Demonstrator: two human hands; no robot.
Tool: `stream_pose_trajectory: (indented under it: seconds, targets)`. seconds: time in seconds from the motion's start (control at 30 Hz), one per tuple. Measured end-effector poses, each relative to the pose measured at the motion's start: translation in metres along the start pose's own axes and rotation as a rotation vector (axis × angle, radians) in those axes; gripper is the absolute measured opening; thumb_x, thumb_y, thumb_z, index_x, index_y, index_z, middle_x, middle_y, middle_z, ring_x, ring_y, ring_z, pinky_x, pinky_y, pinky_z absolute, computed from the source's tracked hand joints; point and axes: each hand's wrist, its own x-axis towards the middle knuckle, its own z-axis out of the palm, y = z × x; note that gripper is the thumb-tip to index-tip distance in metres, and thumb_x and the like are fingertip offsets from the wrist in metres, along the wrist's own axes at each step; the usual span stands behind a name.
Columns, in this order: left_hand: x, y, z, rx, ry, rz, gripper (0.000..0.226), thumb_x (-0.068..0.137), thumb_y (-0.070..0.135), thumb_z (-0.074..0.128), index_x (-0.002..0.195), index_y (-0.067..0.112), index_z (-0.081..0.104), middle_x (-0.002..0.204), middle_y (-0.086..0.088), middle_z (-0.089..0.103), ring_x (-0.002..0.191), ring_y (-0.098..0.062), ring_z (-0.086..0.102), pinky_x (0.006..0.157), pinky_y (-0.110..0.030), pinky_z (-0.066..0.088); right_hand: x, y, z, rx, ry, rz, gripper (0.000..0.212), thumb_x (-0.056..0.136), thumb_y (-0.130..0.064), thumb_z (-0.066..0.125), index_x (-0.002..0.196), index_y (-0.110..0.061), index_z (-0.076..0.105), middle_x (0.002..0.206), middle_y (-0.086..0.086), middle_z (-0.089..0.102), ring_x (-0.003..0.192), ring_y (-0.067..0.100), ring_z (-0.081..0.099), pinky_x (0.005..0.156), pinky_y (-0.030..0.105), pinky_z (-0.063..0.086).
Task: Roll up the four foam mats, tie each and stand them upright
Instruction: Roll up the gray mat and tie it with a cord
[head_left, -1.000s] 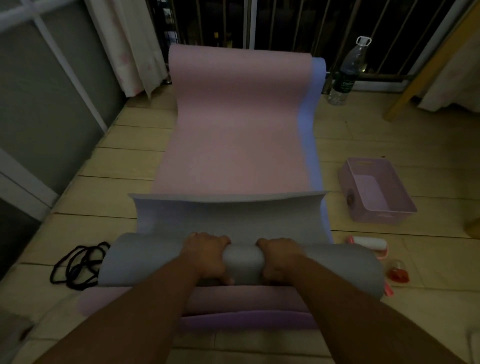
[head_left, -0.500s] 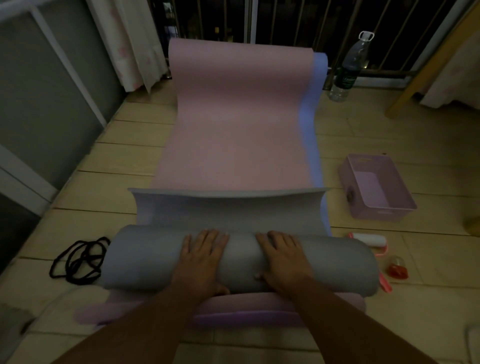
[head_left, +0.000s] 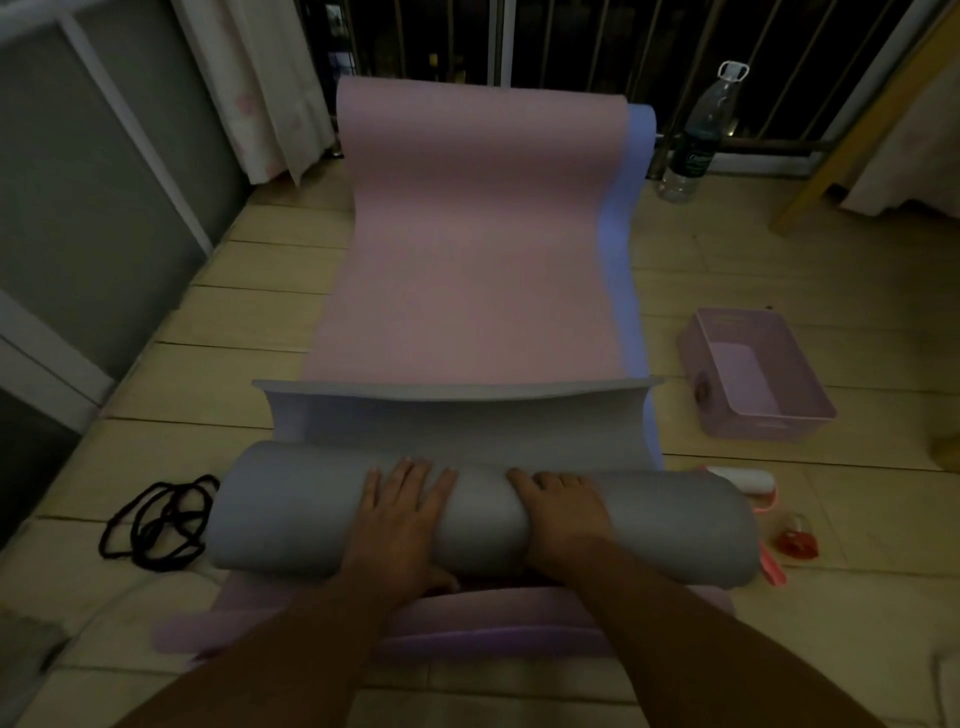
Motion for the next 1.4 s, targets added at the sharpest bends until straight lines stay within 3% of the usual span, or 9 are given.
stream_pose_trajectory:
  seconds: [0.07, 0.23, 0.43, 0.63, 0.77, 0.93, 1.07, 1.23, 1.4]
  targets:
    - [0.003, 0.001, -0.007, 0.034, -0.052, -0.027, 0.125, 0.060, 0.073, 0.069, 0.155, 0.031, 0.001, 0.161, -0.007, 0.009, 0.148, -0.028, 0.007, 0.117, -0.052, -0.004, 0.003, 0.000, -0.005, 0.009, 0.010, 0.015, 0.093, 0.072, -0.047, 0.073, 0.150, -0.033, 0.024, 0.139, 0.006, 0.051, 0.124, 0.030, 0.050, 0.106, 0.037, 0.033]
    - [0.029, -0.009, -0.025, -0.036, -0.068, 0.029, 0.109, 0.058, 0.069, 0.071, 0.150, 0.035, 0.023, 0.148, 0.000, 0.034, 0.139, -0.023, 0.029, 0.116, -0.048, 0.011, 0.007, 0.000, -0.026, 0.012, -0.039, 0.032, 0.075, 0.074, -0.039, 0.069, 0.142, -0.036, 0.037, 0.129, 0.004, 0.060, 0.116, 0.027, 0.058, 0.098, 0.032, 0.041]
    - [0.039, -0.010, -0.042, -0.038, -0.173, 0.057, 0.107, 0.053, 0.065, 0.075, 0.146, 0.038, 0.029, 0.142, 0.003, 0.043, 0.130, -0.020, 0.039, 0.107, -0.039, 0.024, 0.019, 0.009, -0.038, 0.122, -0.229, 0.029, 0.095, 0.053, -0.041, 0.082, 0.138, -0.040, 0.039, 0.127, 0.005, 0.062, 0.112, 0.028, 0.060, 0.088, 0.032, 0.047]
    - [0.023, -0.007, -0.021, -0.031, -0.093, 0.075, 0.115, 0.054, 0.068, 0.071, 0.151, 0.038, 0.018, 0.161, -0.003, 0.017, 0.148, -0.024, 0.016, 0.117, -0.053, 0.008, 0.000, 0.010, -0.011, 0.068, 0.025, -0.008, 0.096, 0.060, -0.043, 0.073, 0.144, -0.036, 0.028, 0.152, 0.005, 0.028, 0.139, 0.028, 0.027, 0.118, 0.043, 0.015]
    - [0.016, -0.008, -0.017, -0.025, 0.011, 0.048, 0.125, 0.029, 0.080, 0.071, 0.140, 0.027, 0.042, 0.141, -0.009, 0.052, 0.131, -0.030, 0.049, 0.103, -0.058, 0.035, -0.006, 0.015, -0.015, 0.057, 0.102, 0.050, 0.100, 0.065, -0.060, 0.073, 0.150, -0.040, 0.025, 0.145, 0.003, 0.029, 0.132, 0.028, 0.029, 0.113, 0.038, 0.019]
    - [0.022, -0.003, -0.019, -0.019, -0.086, -0.011, 0.125, 0.064, 0.066, 0.072, 0.155, 0.028, -0.004, 0.164, -0.004, -0.002, 0.150, -0.025, -0.003, 0.117, -0.052, -0.005, -0.002, 0.014, -0.013, 0.141, 0.160, 0.050, 0.076, 0.082, -0.054, 0.066, 0.146, -0.035, 0.033, 0.157, -0.001, 0.029, 0.145, 0.023, 0.022, 0.119, 0.038, 0.009]
    - [0.036, 0.000, -0.023, 0.014, -0.146, -0.057, 0.124, 0.069, 0.064, 0.070, 0.154, 0.027, -0.012, 0.163, -0.005, -0.010, 0.150, -0.025, -0.008, 0.117, -0.054, -0.004, -0.002, 0.009, -0.004, 0.124, 0.187, 0.079, 0.074, 0.089, -0.052, 0.056, 0.154, -0.032, 0.026, 0.165, 0.004, 0.008, 0.150, 0.028, 0.009, 0.120, 0.042, 0.003]
    - [0.042, 0.003, -0.026, 0.044, -0.216, -0.074, 0.136, 0.060, 0.068, 0.076, 0.153, 0.028, -0.014, 0.163, -0.006, -0.012, 0.150, -0.027, -0.010, 0.116, -0.055, -0.005, -0.002, 0.002, 0.003, -0.006, 0.026, 0.077, 0.127, 0.063, -0.067, 0.073, 0.157, -0.020, 0.000, 0.162, 0.011, 0.005, 0.147, 0.036, 0.008, 0.120, 0.053, 0.003]
    - [0.040, 0.003, -0.028, 0.049, -0.189, -0.074, 0.136, 0.059, 0.067, 0.077, 0.153, 0.030, -0.014, 0.163, -0.005, -0.008, 0.150, -0.026, -0.009, 0.116, -0.055, -0.004, 0.002, 0.004, 0.000, -0.008, 0.084, 0.071, 0.103, 0.073, -0.049, 0.072, 0.154, -0.023, 0.014, 0.157, 0.009, 0.024, 0.143, 0.032, 0.023, 0.118, 0.046, 0.014]
